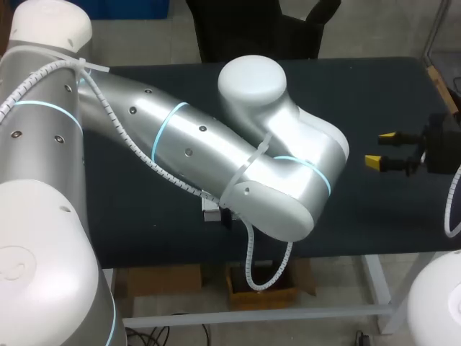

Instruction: Assemble the packaging by folding the flat box into shape, placing the metal phone stand inside, and closing the box properly

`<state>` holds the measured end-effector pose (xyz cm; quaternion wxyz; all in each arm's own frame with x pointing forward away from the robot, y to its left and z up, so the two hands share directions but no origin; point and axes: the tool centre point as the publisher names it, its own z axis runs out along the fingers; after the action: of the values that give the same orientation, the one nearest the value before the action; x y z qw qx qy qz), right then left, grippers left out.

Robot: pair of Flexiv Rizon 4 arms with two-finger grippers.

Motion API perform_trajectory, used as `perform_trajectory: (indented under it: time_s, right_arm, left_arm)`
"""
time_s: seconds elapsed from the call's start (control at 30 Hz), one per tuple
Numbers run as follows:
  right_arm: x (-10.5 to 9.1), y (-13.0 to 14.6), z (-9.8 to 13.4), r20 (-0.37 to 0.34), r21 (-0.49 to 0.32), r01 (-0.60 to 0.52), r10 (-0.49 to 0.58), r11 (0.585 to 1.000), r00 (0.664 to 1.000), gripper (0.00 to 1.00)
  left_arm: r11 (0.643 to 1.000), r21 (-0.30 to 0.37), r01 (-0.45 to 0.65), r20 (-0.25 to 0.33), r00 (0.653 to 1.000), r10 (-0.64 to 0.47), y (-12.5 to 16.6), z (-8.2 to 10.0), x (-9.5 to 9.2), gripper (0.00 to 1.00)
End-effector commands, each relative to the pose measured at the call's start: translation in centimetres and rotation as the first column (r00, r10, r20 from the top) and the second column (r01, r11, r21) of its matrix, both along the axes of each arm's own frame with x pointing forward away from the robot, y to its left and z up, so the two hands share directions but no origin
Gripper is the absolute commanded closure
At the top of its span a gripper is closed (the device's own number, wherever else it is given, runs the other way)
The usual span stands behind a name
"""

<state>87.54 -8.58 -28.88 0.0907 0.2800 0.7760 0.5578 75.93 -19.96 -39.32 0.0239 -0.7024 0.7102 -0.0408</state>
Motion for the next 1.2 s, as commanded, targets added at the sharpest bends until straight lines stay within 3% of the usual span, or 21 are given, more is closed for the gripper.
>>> perform_trajectory:
  time_s: [0.03, 0.57, 0.93, 1.2]
  right_arm:
    - [0.2, 0.0, -0.1, 0.001, 0.002, -0.003, 0.003, 1.0, 1.0, 0.0]
    - [0.2, 0.0, -0.1, 0.001, 0.002, -0.003, 0.003, 1.0, 1.0, 0.0]
    - [0.2, 0.0, -0.1, 0.001, 0.002, -0.003, 0.003, 1.0, 1.0, 0.0]
    - [1.5, 0.2, 0.5, 0.083, -0.05, 0.004, 0.0, 0.999, 0.997, 0.0]
  left_arm:
    - [1.0, -0.004, -0.021, -0.034, 0.999, 0.021, 0.2, -0.2, 1.3, 0.0]
    - [0.999, -0.006, -0.05, -0.025, 0.998, 0.049, 0.6, -0.6, 4.7, 0.0]
    - [0.999, -0.012, -0.053, -0.023, 0.998, 0.053, 0.6, -0.6, 8.2, 0.0]
    - [0.998, -0.027, -0.052, -0.026, 0.998, 0.051, 0.9, -0.5, 10.5, 0.0]
